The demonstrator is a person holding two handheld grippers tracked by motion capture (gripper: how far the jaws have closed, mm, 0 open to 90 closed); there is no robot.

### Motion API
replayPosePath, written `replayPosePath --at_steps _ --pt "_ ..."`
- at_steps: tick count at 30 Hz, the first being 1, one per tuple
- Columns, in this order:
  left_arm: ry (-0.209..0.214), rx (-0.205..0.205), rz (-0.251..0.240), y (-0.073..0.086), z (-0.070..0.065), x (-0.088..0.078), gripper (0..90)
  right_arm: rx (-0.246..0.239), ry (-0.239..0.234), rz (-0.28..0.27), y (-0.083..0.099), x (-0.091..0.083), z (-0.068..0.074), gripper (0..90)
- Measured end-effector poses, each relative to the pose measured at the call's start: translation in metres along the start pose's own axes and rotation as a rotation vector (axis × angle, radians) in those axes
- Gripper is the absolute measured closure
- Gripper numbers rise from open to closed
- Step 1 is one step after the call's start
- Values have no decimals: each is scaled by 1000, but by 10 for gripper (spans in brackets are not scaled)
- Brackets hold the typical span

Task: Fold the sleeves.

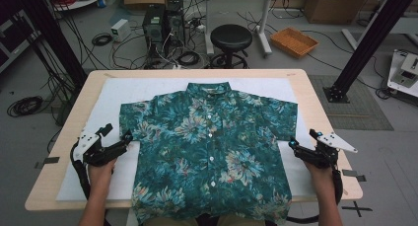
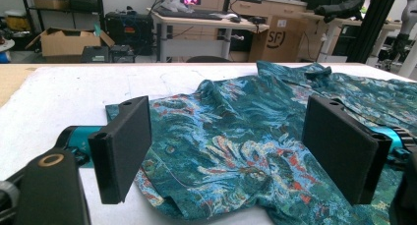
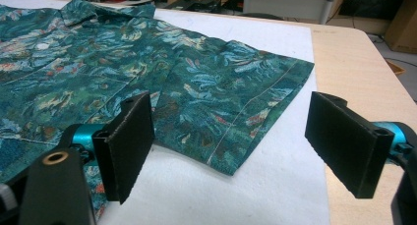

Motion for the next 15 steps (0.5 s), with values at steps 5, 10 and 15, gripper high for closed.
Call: replayPosePath --at_steps 5,10,15 --pt "-2 -1 2 0 0 0 193 0 2 1 0 0 0 188" --pt "-6 1 1 0 0 0 193 11 -1 3 0 1 -1 188" --pt "-13 6 3 0 0 0 193 8 2 -2 0 0 -1 188"
Point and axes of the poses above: each handheld gripper's, and its own axes: x roughly forward along the jaws, y roughly out of its underside, z roughly to its left, the point moved 6 cm from there along x, roughly forward along the jaws, and after that the axes turned 12 degrees about -z, right-handed, at the moved point
